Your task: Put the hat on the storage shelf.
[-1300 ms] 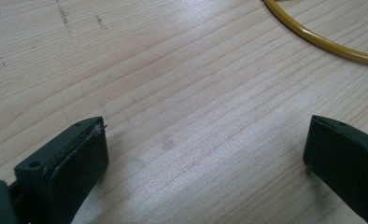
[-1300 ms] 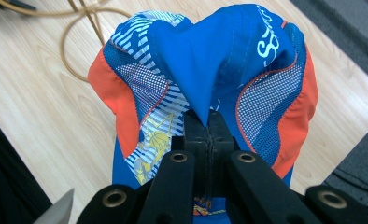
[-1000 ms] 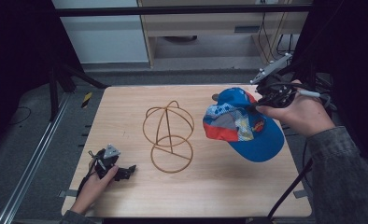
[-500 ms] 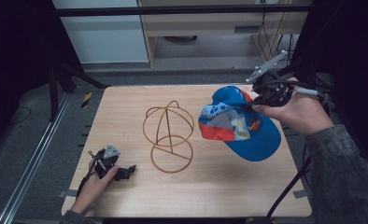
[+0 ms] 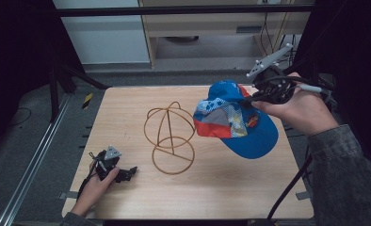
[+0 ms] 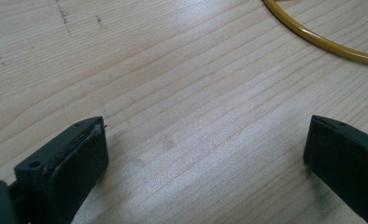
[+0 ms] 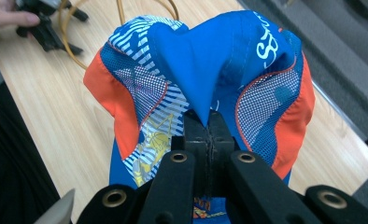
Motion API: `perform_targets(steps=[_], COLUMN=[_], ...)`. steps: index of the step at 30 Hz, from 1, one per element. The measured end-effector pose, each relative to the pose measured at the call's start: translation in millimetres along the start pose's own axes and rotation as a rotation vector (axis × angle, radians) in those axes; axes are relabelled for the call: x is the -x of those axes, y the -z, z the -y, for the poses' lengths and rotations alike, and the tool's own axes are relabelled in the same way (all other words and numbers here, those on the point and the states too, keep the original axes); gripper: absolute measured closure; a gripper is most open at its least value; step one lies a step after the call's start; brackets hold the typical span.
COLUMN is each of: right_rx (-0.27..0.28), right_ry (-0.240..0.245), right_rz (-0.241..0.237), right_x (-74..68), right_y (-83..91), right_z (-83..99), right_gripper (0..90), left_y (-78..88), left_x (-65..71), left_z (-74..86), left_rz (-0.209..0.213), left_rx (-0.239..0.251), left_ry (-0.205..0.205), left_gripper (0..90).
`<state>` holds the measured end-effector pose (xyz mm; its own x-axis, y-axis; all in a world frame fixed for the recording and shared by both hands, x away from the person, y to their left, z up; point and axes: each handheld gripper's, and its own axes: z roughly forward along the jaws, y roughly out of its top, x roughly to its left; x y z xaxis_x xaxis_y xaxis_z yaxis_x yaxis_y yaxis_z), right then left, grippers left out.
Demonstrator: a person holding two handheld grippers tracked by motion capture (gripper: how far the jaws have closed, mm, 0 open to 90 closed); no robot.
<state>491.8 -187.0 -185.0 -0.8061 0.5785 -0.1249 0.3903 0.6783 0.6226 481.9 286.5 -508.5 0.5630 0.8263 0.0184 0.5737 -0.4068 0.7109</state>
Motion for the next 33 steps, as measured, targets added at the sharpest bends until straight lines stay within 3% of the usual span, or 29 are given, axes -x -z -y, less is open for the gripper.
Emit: perform_targets(steps=[7,19,24,33], right_rx=[0.063,0.122,0.14,0.156], right_ry=[0.027,0.084,0.107,0.105], right_rz=[-0.008,-0.036,-0.06,-0.087], right_x=[-9.9,-31.0,-38.5,-42.8], right_y=[2.7,-9.3,-22.0,-42.3], right_z=[-15.3,-46.4,-62.2,-78.1], right_gripper=[90.0,90.0,90.0,90.0], left_y=[0.0,-0.1,0.0,0.0], left_x=[0.1,0.5,0.4,0.3], left_z=[0.0,0.3,0.2,0.2], left_rz=[0.0,-0.002,-0.002,-0.002], left_rx=[0.001,0.005,0.003,0.003], left_ry=[0.0,0.004,0.003,0.002], left_gripper=[0.0,0.0,0.0,0.0])
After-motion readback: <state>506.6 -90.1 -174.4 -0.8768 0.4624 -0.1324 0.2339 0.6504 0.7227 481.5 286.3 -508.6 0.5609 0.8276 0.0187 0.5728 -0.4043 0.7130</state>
